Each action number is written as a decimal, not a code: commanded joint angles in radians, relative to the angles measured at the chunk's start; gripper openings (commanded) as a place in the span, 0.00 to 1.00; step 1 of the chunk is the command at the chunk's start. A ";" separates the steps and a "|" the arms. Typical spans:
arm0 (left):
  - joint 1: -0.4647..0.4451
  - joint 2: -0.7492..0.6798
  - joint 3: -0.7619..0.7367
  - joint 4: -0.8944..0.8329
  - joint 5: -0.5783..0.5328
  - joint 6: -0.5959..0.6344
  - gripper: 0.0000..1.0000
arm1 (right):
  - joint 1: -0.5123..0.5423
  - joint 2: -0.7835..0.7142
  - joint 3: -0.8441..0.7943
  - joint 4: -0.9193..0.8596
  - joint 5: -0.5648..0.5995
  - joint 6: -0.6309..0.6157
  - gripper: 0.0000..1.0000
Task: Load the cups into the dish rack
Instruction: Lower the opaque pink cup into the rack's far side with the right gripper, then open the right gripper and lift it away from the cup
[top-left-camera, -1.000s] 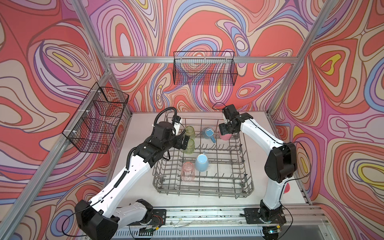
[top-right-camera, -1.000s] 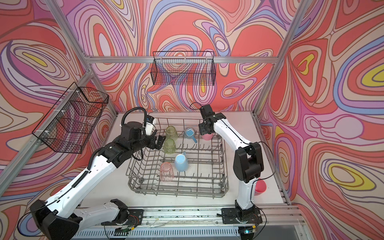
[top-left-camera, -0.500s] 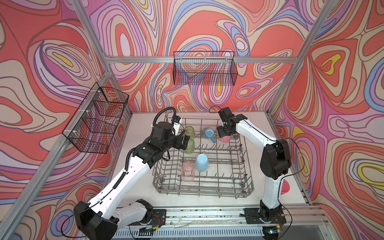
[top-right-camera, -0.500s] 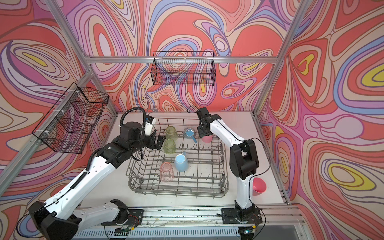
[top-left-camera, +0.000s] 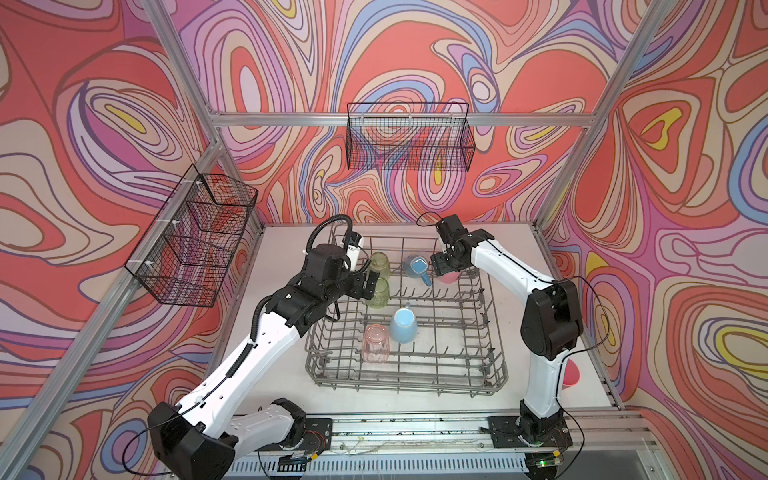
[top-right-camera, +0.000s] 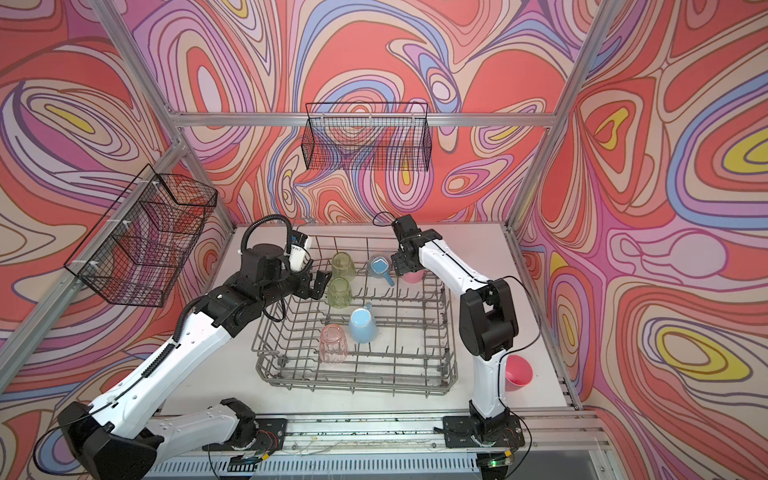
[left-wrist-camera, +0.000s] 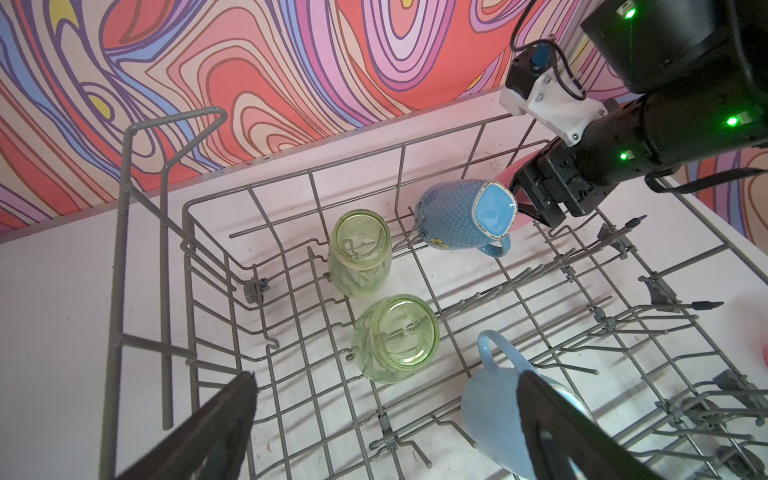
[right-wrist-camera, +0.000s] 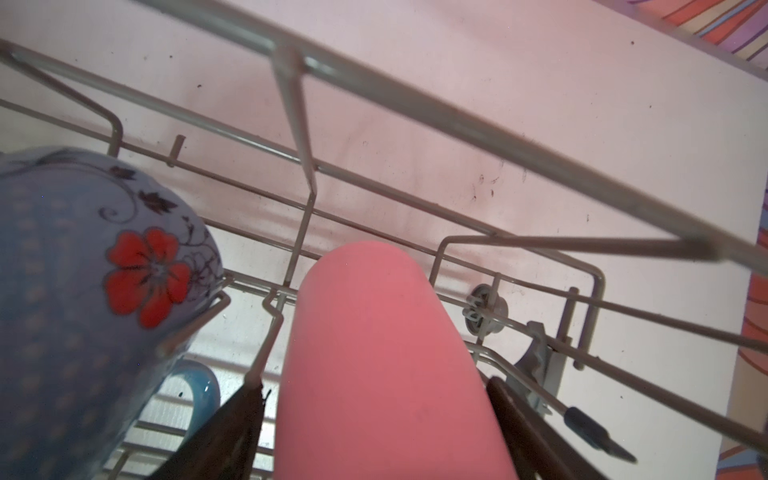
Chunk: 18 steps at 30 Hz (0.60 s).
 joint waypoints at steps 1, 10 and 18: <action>-0.002 -0.015 -0.016 0.015 -0.022 0.020 1.00 | 0.017 -0.063 -0.003 0.041 -0.026 -0.002 0.89; -0.001 -0.022 -0.018 0.019 -0.018 0.013 1.00 | 0.018 -0.128 -0.001 0.040 -0.013 0.014 0.97; -0.001 -0.022 -0.034 0.027 0.024 0.003 1.00 | 0.017 -0.319 -0.040 0.060 -0.015 0.045 0.95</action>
